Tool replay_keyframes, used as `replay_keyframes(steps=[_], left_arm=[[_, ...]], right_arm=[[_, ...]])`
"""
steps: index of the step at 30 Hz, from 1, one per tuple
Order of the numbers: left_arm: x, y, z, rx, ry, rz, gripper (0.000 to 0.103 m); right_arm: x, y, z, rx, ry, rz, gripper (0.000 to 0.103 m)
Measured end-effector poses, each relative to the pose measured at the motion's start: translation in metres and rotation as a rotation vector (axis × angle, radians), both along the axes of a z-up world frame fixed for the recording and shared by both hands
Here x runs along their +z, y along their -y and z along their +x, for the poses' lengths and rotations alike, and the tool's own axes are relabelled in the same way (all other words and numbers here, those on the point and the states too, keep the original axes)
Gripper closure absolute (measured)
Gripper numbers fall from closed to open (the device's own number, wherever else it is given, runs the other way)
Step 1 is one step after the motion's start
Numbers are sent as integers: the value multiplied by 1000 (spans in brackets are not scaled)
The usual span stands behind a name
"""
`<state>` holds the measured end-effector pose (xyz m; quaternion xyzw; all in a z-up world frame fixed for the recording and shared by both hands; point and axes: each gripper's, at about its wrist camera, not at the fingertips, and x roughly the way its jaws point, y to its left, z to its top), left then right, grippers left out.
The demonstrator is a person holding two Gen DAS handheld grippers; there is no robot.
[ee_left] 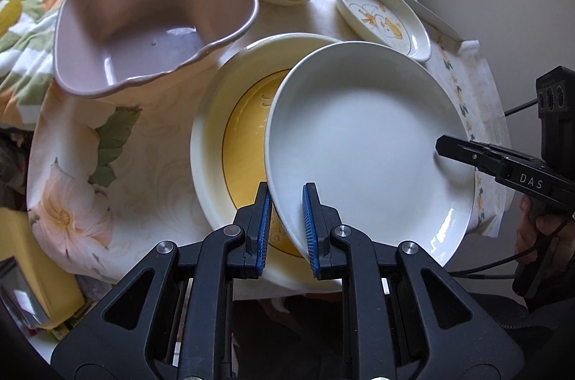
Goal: Organize plates and bowls
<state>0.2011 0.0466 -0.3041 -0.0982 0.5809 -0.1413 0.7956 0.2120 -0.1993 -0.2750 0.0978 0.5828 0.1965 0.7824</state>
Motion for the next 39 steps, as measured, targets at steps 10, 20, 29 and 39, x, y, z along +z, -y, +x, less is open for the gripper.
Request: replay_keyframes(steps=[10, 20, 29, 39], left_arm=[[-14, 1, 14, -47, 3, 49, 88], [-10, 19, 14, -111, 59, 173, 86], [-5, 36, 14, -121, 102, 352, 86], [-2, 42, 8, -113, 129, 458, 86]], right_arm=[[-6, -7, 7, -39, -10, -37, 89], [-4, -22, 9, 10, 42, -157, 89], [-4, -25, 10, 43, 58, -177, 89], [-1, -35, 8, 99, 101, -219, 89]])
